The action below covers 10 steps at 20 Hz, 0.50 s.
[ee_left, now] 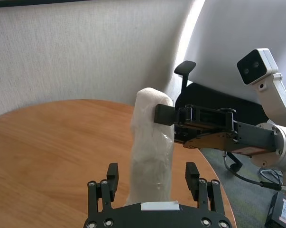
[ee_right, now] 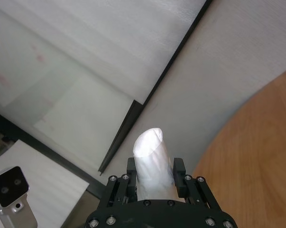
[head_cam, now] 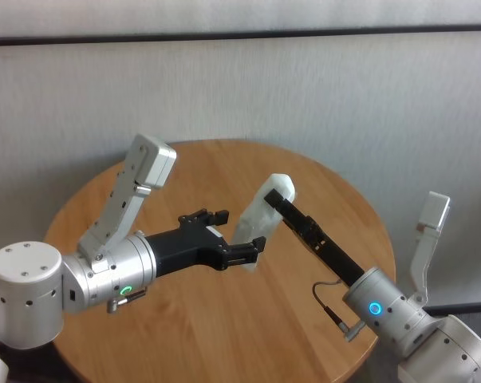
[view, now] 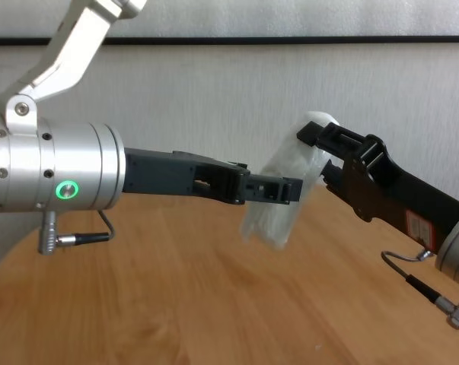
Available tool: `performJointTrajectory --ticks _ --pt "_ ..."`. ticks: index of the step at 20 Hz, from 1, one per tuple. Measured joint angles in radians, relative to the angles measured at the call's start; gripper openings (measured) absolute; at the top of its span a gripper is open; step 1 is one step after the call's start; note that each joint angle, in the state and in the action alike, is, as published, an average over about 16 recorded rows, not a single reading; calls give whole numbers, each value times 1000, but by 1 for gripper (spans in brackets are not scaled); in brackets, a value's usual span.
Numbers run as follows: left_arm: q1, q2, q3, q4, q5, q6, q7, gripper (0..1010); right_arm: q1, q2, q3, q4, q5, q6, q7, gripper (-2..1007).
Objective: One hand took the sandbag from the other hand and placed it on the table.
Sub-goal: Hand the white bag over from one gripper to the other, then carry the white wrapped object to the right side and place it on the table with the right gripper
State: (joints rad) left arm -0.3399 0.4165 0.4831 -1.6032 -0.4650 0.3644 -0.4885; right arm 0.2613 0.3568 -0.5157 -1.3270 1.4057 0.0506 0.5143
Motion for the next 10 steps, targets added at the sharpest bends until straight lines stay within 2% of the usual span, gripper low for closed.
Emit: performJointTrajectory --ticks 6,10 --pt "0 0 0 0 0 0 0 972 0 7 0 -6 -16 -13 -21 461" --pt "0 0 0 0 0 0 0 997 0 25 1 -18 -50 -25 -51 461"
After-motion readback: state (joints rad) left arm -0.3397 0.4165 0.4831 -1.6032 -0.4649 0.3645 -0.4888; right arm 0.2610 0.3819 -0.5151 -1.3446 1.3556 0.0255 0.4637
